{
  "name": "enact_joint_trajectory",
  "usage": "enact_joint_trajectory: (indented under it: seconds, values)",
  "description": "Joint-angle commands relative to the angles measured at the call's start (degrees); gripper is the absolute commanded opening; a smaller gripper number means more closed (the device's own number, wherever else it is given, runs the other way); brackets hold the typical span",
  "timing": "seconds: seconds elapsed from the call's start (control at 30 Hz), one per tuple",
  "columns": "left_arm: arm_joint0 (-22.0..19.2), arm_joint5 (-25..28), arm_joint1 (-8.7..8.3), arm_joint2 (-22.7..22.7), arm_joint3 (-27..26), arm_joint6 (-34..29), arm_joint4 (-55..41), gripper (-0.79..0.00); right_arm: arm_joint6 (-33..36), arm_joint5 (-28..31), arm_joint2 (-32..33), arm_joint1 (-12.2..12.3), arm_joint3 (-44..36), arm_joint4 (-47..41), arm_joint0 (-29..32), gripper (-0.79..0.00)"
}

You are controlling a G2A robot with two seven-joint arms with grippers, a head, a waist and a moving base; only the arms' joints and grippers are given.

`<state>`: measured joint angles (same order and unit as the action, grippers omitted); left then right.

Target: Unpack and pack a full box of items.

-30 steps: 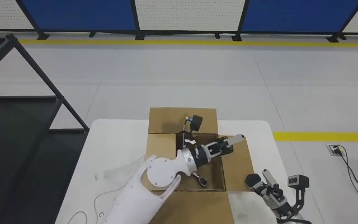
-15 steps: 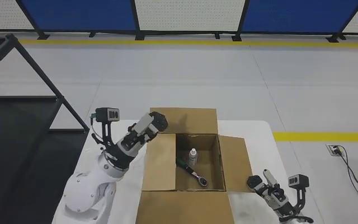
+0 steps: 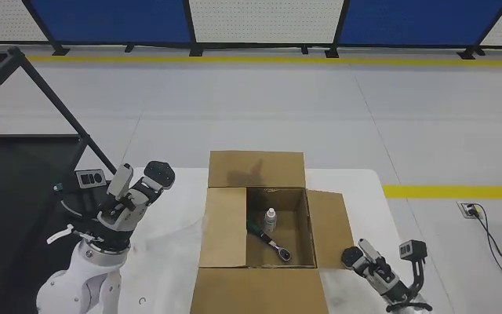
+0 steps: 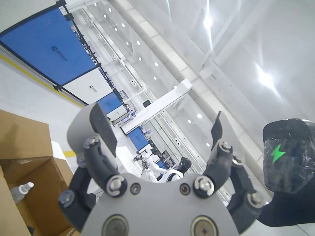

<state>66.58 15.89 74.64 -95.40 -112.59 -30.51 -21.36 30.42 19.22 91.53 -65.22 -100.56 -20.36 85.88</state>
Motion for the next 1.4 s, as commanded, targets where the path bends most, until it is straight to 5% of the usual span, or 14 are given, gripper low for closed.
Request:
enact_joint_trajectory:
  seconds: [0.0, 0.4, 0.53, 0.97, 1.37]
  values:
    - [0.0, 0.0, 0.0, 0.0, 0.0, 0.0, 0.0, 0.0, -1.91, -0.57, 0.0, -0.16, -1.84, -1.77, -0.7, 0.0]
    - [0.11, -0.05, 0.0, -0.04, 0.02, 0.27, 0.05, 0.0, -2.89, 0.1, 0.02, -0.24, -2.27, -1.65, -0.29, 0.0]
    - [1.86, -0.29, 0.04, -1.74, -0.13, 5.49, -0.62, 0.0, 2.66, 1.95, -1.61, -0.1, -5.38, 0.11, -1.38, 0.0]
    - [10.96, 2.75, -0.03, -13.57, -0.54, 16.25, -6.45, 0.0, 9.02, -7.9, -17.68, -0.96, -7.64, 15.52, -19.39, 0.0]
    - [14.37, 3.17, -0.03, -16.12, 0.59, 18.59, -6.04, 0.0, 11.02, -16.05, -29.41, -2.87, 4.91, 21.1, -32.27, 0.0]
